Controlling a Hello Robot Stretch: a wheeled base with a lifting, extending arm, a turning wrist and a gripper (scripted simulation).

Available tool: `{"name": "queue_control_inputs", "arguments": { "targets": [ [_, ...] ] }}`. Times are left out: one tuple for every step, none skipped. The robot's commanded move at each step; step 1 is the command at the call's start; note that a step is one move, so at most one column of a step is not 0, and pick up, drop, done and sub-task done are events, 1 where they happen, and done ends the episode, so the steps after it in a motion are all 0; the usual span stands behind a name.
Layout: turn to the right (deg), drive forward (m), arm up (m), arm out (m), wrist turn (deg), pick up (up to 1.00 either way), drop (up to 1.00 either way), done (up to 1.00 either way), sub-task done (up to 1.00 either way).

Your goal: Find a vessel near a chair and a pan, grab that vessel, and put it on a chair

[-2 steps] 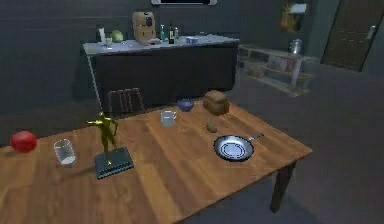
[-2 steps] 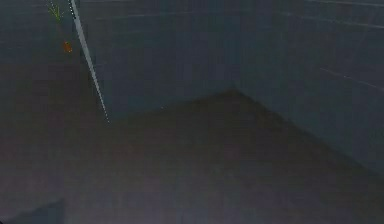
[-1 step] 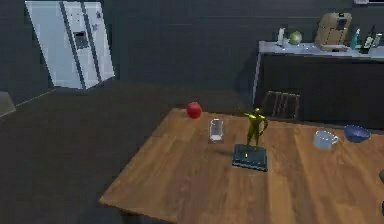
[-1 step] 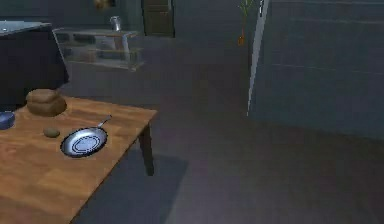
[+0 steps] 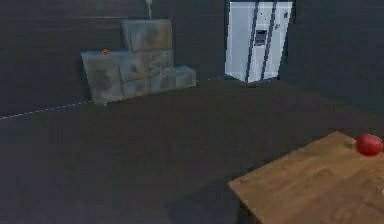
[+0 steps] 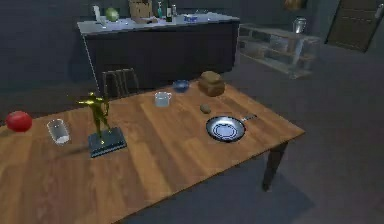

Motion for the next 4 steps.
{"name": "queue_control_inputs", "arguments": {
  "targets": [
    [-27.0, 0.0, 0.0, 0.0, 0.0, 0.0, 0.0, 0.0, 0.0],
    [0.0, 0.8, 0.0, 0.0, 0.0, 0.0, 0.0, 0.0, 0.0],
    [39.0, 0.0, 0.0, 0.0, 0.0, 0.0, 0.0, 0.0, 0.0],
    [3.0, 0.0, 0.0, 0.0, 0.0, 0.0, 0.0, 0.0, 0.0]
  ]
}}
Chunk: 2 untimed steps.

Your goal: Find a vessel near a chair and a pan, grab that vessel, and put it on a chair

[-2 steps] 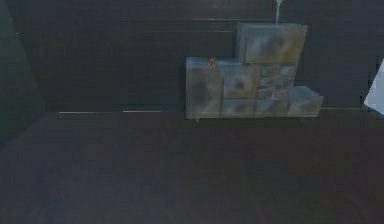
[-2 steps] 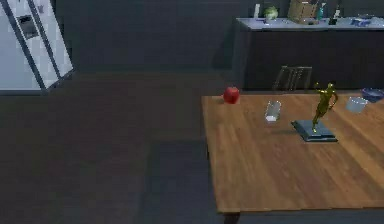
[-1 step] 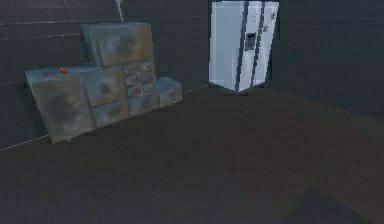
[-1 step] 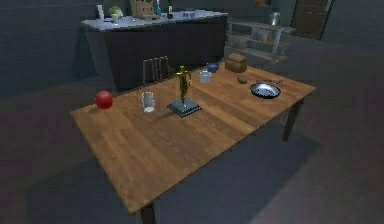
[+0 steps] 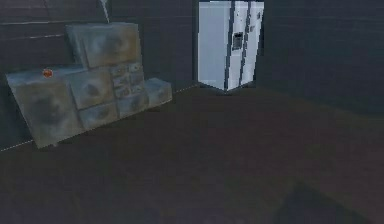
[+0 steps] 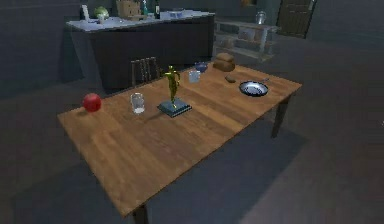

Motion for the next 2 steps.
{"name": "queue_control_inputs", "arguments": {
  "targets": [
    [0.0, 0.45, 0.0, 0.0, 0.0, 0.0, 0.0, 0.0, 0.0],
    [45.0, 0.0, 0.0, 0.0, 0.0, 0.0, 0.0, 0.0, 0.0]
  ]
}}
